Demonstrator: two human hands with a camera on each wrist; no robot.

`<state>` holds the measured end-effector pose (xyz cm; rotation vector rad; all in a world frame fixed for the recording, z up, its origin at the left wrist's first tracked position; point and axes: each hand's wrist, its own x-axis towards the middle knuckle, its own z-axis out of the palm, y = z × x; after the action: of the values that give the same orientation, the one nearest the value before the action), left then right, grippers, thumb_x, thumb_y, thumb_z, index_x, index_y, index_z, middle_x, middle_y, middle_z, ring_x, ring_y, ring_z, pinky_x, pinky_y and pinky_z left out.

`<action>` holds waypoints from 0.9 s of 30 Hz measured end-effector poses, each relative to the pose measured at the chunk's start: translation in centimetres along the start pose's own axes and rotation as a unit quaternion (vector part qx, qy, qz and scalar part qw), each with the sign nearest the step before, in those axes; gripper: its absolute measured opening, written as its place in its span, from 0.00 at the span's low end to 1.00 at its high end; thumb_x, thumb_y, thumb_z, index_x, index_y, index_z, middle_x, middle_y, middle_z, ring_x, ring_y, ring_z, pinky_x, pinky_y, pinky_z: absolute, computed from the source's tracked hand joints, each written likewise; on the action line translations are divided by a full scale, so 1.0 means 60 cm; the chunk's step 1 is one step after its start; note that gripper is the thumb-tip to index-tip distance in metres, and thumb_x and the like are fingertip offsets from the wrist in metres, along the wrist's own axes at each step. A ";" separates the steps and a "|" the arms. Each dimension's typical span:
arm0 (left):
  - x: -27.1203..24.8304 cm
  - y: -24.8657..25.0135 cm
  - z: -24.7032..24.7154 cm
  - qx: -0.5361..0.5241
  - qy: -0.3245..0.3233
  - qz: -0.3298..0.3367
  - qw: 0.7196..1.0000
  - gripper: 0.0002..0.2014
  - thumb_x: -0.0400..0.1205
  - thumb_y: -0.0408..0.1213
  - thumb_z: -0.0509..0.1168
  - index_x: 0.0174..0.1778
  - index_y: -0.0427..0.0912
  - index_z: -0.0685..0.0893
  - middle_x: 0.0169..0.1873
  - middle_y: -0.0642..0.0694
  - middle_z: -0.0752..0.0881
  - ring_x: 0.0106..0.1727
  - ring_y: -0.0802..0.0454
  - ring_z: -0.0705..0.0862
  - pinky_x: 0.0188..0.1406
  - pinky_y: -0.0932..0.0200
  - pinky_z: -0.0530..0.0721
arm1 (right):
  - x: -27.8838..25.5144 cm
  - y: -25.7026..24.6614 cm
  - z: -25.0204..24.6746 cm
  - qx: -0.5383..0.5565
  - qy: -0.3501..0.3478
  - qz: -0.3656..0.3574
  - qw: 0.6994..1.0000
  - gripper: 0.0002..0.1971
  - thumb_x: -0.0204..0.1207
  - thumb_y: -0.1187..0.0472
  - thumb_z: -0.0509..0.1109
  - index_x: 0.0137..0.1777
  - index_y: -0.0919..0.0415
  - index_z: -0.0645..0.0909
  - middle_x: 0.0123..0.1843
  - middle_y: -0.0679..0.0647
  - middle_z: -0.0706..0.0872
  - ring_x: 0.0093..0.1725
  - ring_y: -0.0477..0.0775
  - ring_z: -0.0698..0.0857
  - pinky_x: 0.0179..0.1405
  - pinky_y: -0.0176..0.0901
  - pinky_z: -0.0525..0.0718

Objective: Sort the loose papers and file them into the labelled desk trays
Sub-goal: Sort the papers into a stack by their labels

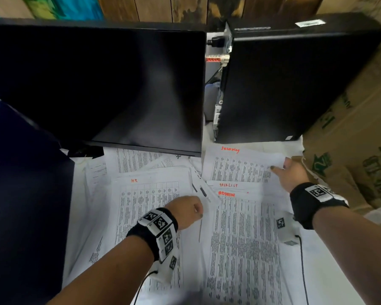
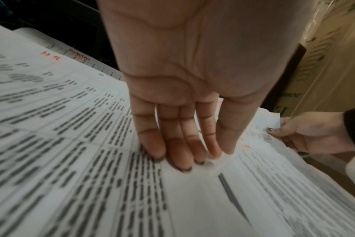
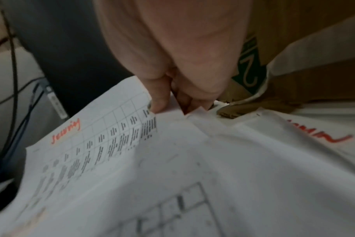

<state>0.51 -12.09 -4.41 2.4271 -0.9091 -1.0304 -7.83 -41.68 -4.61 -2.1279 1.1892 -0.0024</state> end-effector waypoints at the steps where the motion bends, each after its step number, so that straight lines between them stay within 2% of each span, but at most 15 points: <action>1: 0.002 0.004 -0.005 -0.005 0.014 0.006 1.000 0.09 0.82 0.42 0.62 0.56 0.45 0.81 0.53 0.50 0.82 0.48 0.55 0.79 0.48 0.64 0.75 | -0.001 0.001 -0.006 -0.015 0.003 0.002 1.000 0.16 0.81 0.60 0.65 0.62 0.72 0.74 0.37 0.56 0.77 0.44 0.56 0.78 0.41 0.40 0.71; 3: 0.009 0.008 -0.011 -0.032 0.055 0.022 0.998 0.10 0.82 0.39 0.63 0.59 0.45 0.79 0.54 0.49 0.79 0.47 0.56 0.78 0.49 0.64 0.76 | 0.003 0.013 -0.017 -0.034 -0.005 0.020 0.999 0.19 0.82 0.57 0.64 0.64 0.72 0.73 0.49 0.66 0.82 0.53 0.63 0.81 0.49 0.44 0.75; 5: 0.020 0.012 -0.012 -0.075 0.095 0.027 0.992 0.13 0.81 0.37 0.64 0.61 0.50 0.77 0.55 0.50 0.77 0.43 0.58 0.77 0.50 0.62 0.78 | 0.005 0.032 -0.030 -0.053 -0.020 0.042 0.997 0.19 0.81 0.53 0.63 0.64 0.67 0.73 0.55 0.65 0.82 0.58 0.65 0.81 0.61 0.51 0.77; 7: 0.029 0.017 -0.011 -0.125 0.128 0.032 0.983 0.19 0.80 0.35 0.66 0.65 0.53 0.73 0.59 0.50 0.76 0.44 0.58 0.77 0.53 0.62 0.78 | 0.006 0.055 -0.036 -0.072 -0.032 0.055 0.995 0.19 0.80 0.51 0.64 0.61 0.66 0.75 0.53 0.63 0.82 0.57 0.64 0.82 0.64 0.57 0.78; 10: 0.038 0.034 -0.012 -0.210 0.162 0.034 0.964 0.31 0.76 0.36 0.71 0.73 0.53 0.67 0.63 0.54 0.73 0.58 0.55 0.77 0.62 0.58 0.78 | 0.003 0.077 -0.039 -0.071 -0.060 0.041 0.995 0.14 0.80 0.55 0.66 0.52 0.68 0.76 0.46 0.62 0.82 0.52 0.63 0.82 0.58 0.54 0.79; 12: 0.042 0.045 -0.013 -0.291 0.151 0.036 0.944 0.38 0.73 0.36 0.75 0.76 0.53 0.64 0.64 0.55 0.73 0.63 0.55 0.75 0.66 0.53 0.78 | -0.017 0.077 -0.043 -0.071 -0.090 0.032 0.993 0.11 0.79 0.56 0.68 0.46 0.66 0.77 0.42 0.61 0.83 0.46 0.61 0.82 0.58 0.52 0.80; 13: 0.042 0.051 -0.012 -0.323 0.127 0.036 0.937 0.39 0.72 0.36 0.77 0.76 0.52 0.64 0.64 0.55 0.74 0.64 0.54 0.76 0.67 0.52 0.78 | -0.026 0.078 -0.046 -0.068 -0.105 0.031 0.992 0.10 0.79 0.57 0.68 0.43 0.64 0.77 0.38 0.59 0.83 0.41 0.56 0.82 0.57 0.47 0.82; 15: 0.041 0.057 -0.010 -0.334 0.057 0.041 0.940 0.37 0.70 0.38 0.78 0.74 0.50 0.68 0.64 0.53 0.80 0.63 0.55 0.80 0.67 0.52 0.79 | -0.050 0.070 -0.057 -0.023 -0.157 0.011 0.987 0.10 0.79 0.64 0.68 0.36 0.55 0.76 0.32 0.48 0.80 0.35 0.44 0.79 0.41 0.21 0.79; 16: 0.038 0.061 -0.008 -0.314 0.016 0.047 0.948 0.33 0.70 0.40 0.77 0.71 0.50 0.73 0.62 0.53 0.83 0.61 0.56 0.82 0.66 0.54 0.80 | -0.061 0.068 -0.063 -0.015 -0.189 -0.002 0.982 0.12 0.78 0.67 0.68 0.36 0.52 0.76 0.33 0.44 0.81 0.36 0.42 0.79 0.32 0.16 0.75; 17: 0.031 0.065 -0.004 -0.273 -0.016 0.051 0.960 0.28 0.71 0.42 0.77 0.67 0.51 0.77 0.60 0.53 0.85 0.59 0.58 0.83 0.65 0.57 0.80 | -0.068 0.068 -0.065 -0.009 -0.210 -0.007 0.978 0.13 0.77 0.69 0.69 0.37 0.50 0.78 0.34 0.42 0.82 0.39 0.44 0.82 0.31 0.16 0.73; 20: 0.024 0.066 0.019 -0.162 -0.023 0.036 0.986 0.18 0.74 0.44 0.74 0.60 0.49 0.84 0.53 0.47 0.88 0.50 0.53 0.85 0.55 0.56 0.84 | -0.075 0.078 -0.067 -0.041 -0.240 -0.017 0.970 0.11 0.77 0.66 0.67 0.42 0.49 0.84 0.43 0.41 0.87 0.50 0.49 0.86 0.44 0.24 0.76; 22: 0.022 0.064 0.028 -0.177 -0.008 0.015 0.984 0.16 0.76 0.41 0.72 0.61 0.48 0.84 0.50 0.45 0.89 0.46 0.50 0.84 0.49 0.57 0.84 | -0.060 0.091 -0.058 -0.057 -0.204 -0.020 0.977 0.14 0.79 0.69 0.62 0.47 0.53 0.86 0.51 0.46 0.87 0.56 0.53 0.84 0.54 0.31 0.77; 24: 0.019 0.059 0.027 -0.206 -0.015 0.006 0.978 0.17 0.76 0.39 0.72 0.61 0.48 0.84 0.49 0.47 0.89 0.43 0.51 0.84 0.45 0.60 0.84 | -0.048 0.094 -0.057 0.028 -0.155 -0.029 0.987 0.22 0.79 0.76 0.57 0.42 0.52 0.89 0.51 0.50 0.87 0.60 0.60 0.82 0.63 0.48 0.76; 25: 0.019 0.054 0.026 -0.210 -0.019 0.011 0.977 0.17 0.76 0.38 0.72 0.62 0.48 0.84 0.49 0.48 0.89 0.45 0.51 0.85 0.45 0.63 0.83 | -0.041 0.097 -0.054 0.023 -0.131 -0.030 0.991 0.23 0.79 0.76 0.56 0.43 0.53 0.89 0.54 0.52 0.86 0.61 0.62 0.80 0.64 0.50 0.74; 27: 0.014 0.050 0.022 -0.203 -0.030 0.024 0.978 0.17 0.77 0.36 0.72 0.62 0.48 0.84 0.52 0.53 0.88 0.48 0.56 0.85 0.45 0.75 0.80 | -0.024 0.095 -0.048 -0.029 -0.131 -0.029 0.991 0.18 0.80 0.73 0.58 0.63 0.59 0.83 0.66 0.57 0.81 0.68 0.61 0.77 0.62 0.45 0.71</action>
<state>-1.29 -14.97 -4.11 2.0356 -0.6910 -1.1491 -13.86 -44.21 -5.19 -2.1335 0.9842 0.2808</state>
